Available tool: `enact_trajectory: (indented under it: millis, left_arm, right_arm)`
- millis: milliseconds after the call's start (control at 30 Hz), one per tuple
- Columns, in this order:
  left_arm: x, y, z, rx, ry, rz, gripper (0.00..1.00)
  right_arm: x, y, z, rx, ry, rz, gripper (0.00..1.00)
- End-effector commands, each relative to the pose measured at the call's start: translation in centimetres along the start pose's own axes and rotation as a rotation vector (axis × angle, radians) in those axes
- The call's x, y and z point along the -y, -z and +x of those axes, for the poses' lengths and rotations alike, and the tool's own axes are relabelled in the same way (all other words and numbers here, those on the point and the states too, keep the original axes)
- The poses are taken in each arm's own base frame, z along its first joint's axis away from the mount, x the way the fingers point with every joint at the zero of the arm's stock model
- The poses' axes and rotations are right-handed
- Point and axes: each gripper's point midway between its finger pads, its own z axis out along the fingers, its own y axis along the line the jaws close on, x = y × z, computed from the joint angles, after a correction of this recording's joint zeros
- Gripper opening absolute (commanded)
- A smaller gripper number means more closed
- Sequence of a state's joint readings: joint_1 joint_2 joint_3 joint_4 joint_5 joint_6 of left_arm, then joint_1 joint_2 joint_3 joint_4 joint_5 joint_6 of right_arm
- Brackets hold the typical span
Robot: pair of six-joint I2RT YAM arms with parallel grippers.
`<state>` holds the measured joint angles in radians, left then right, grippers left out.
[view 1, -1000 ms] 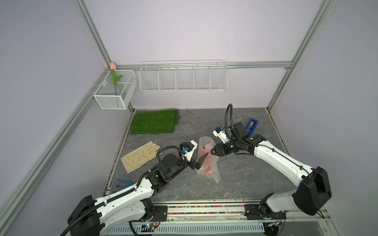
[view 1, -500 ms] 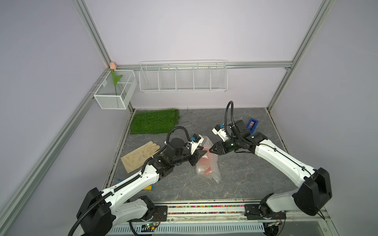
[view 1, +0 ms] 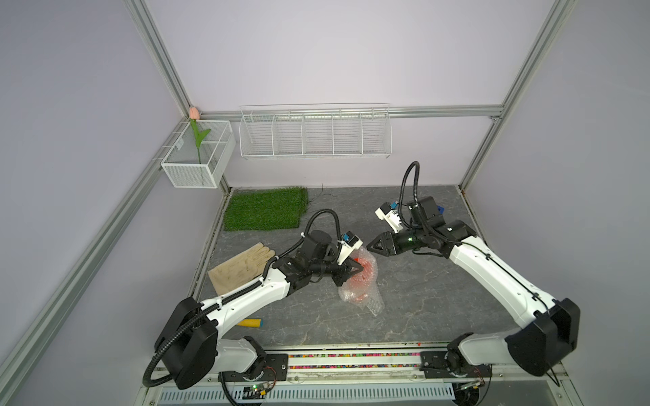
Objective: Wrap wine glasses in bubble wrap
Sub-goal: Wrap the wine glass in bubble wrap.
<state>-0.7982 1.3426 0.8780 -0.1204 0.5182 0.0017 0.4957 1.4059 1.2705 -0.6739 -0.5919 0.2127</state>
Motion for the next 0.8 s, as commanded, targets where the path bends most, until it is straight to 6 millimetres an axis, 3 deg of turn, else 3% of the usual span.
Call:
enact_trajectory:
  millis: [0, 300, 533, 667, 767]
  left_arm:
    - [0.4, 0.0, 1.1, -0.068, 0.028, 0.026, 0.18]
    - [0.1, 3.1, -2.3, 0.054, 0.039, -0.042, 0.31]
    - [-3.5, 7.8, -4.5, 0.183, 0.177, -0.206, 0.44]
    - [-4.0, 6.7, -4.0, 0.136, 0.236, -0.172, 0.43]
    - [-3.1, 5.2, -3.5, 0.091, 0.251, -0.068, 0.38]
  right_arm:
    - [0.0, -1.3, 0.9, -0.064, 0.014, -0.003, 0.44]
    - [1.4, -3.5, 2.9, -0.133, -0.006, 0.018, 0.39]
    - [1.6, -4.4, 4.1, -0.158, 0.021, 0.037, 0.26]
    - [1.6, -4.7, 4.6, -0.168, 0.029, 0.04, 0.18]
    - [1.8, -5.0, 5.2, -0.181, 0.038, 0.046, 0.17]
